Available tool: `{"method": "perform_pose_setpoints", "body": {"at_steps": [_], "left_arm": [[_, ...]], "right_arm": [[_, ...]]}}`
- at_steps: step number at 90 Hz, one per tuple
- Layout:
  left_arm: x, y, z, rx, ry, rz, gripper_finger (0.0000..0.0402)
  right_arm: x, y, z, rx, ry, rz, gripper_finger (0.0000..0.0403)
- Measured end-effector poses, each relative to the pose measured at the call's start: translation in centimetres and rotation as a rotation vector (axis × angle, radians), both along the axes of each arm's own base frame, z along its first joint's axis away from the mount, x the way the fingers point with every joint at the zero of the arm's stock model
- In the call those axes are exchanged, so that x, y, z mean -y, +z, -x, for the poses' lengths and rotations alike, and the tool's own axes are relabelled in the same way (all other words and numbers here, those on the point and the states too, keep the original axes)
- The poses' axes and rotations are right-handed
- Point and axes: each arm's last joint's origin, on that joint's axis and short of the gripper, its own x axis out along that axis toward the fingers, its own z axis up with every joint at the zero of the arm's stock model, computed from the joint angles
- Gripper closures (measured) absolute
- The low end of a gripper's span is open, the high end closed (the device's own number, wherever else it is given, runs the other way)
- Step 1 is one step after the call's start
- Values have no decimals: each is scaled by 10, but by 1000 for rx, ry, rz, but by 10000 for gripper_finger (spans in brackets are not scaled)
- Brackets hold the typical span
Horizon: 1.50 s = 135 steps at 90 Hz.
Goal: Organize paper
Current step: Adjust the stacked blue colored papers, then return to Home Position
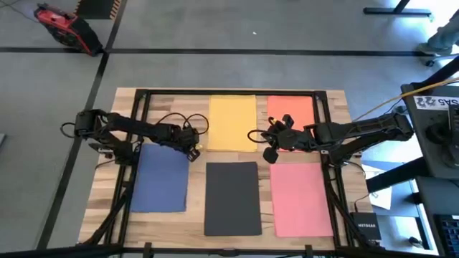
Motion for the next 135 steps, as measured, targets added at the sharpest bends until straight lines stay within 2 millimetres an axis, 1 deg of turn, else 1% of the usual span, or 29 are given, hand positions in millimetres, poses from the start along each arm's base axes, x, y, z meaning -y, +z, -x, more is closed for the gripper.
{"method": "perform_pose_setpoints", "body": {"at_steps": [14, 23, 58, 68, 79, 90, 100, 106, 113, 119, 129, 135], "left_arm": [[2, 11, 5, 36, 4, 17, 402], [3, 20, 4, 102, 13, 12, 402], [6, 53, 6, 317, -11, -20, 402], [9, 68, 4, 431, -94, -41, 402], [14, 88, 1, 598, -168, -79, 402], [15, 108, 2, 752, -204, -107, 402], [16, 120, 7, 831, -218, -127, 402], [16, 126, 11, 859, -224, -138, 402], [17, 130, 18, 888, -226, -142, 402], [18, 130, 22, 920, -235, -151, 402], [19, 127, 29, 1031, -252, -178, 402], [19, 125, 33, 1112, -257, -204, 402]], "right_arm": [[0, 0, 0, -7, 2, 5, 403], [1, -1, 3, -28, 3, 9, 403], [2, 9, 11, 13, 19, 19, 403], [1, 13, 15, 23, 55, -1, 403], [2, 20, 24, 44, 81, -22, 403], [4, 27, 37, 61, 84, -23, 403], [5, 33, 49, 85, 99, -19, 403], [6, 32, 59, 101, 118, -22, 403], [8, 28, 73, 130, 129, -33, 403], [10, 20, 87, 151, 137, -41, 403], [13, 11, 111, 251, 146, -76, 403], [15, 8, 126, 345, 144, -93, 403]]}}
